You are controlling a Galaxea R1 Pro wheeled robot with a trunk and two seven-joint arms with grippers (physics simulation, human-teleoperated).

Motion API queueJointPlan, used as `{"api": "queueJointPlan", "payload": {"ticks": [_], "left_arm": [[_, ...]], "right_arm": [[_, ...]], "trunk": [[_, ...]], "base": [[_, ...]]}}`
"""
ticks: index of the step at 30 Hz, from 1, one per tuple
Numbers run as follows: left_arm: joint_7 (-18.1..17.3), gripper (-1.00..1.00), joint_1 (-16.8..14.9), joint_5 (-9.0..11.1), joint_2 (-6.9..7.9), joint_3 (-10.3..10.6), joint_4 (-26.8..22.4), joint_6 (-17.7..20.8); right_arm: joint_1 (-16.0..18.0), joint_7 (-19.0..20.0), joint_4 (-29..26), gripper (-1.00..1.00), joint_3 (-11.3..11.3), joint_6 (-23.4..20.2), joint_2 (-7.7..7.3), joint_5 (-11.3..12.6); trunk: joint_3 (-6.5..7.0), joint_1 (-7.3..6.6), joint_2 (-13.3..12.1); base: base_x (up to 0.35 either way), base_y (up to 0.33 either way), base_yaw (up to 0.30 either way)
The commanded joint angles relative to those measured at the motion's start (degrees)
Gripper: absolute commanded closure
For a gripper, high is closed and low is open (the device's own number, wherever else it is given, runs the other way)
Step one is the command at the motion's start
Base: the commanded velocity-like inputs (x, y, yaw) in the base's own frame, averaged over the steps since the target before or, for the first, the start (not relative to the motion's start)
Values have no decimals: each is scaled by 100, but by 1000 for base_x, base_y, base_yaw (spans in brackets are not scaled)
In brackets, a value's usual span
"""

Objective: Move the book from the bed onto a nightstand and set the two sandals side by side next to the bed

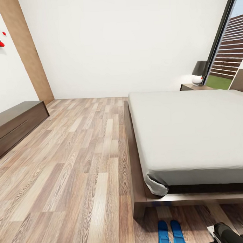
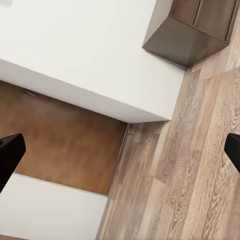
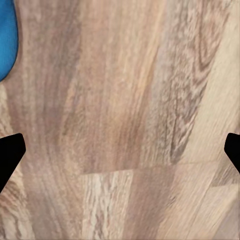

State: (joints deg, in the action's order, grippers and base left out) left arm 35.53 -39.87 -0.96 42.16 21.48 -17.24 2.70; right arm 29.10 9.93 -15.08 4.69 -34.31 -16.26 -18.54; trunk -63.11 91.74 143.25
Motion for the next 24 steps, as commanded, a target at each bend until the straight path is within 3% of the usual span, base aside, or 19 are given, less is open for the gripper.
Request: {"api": "queueJointPlan", "payload": {"ticks": [1,10,16,24], "left_arm": [[26,-100,-4,-10,0,35,-3,29],[25,-100,-4,-10,-12,46,-3,29],[25,-100,-2,-10,-14,50,-1,29],[25,-100,3,-10,-15,63,-3,27]], "right_arm": [[0,40,4,-100,48,-14,-1,-68],[1,36,81,-100,49,28,-14,-93],[1,35,93,-100,48,34,-12,-101],[-1,35,103,-100,42,38,-9,-106]], "trunk": [[-5,-1,2],[39,-6,-1],[147,-138,-241],[183,-182,-321]], "base": [[0,0,0],[0,0,0],[0,0,0],[0,0,0]]}}
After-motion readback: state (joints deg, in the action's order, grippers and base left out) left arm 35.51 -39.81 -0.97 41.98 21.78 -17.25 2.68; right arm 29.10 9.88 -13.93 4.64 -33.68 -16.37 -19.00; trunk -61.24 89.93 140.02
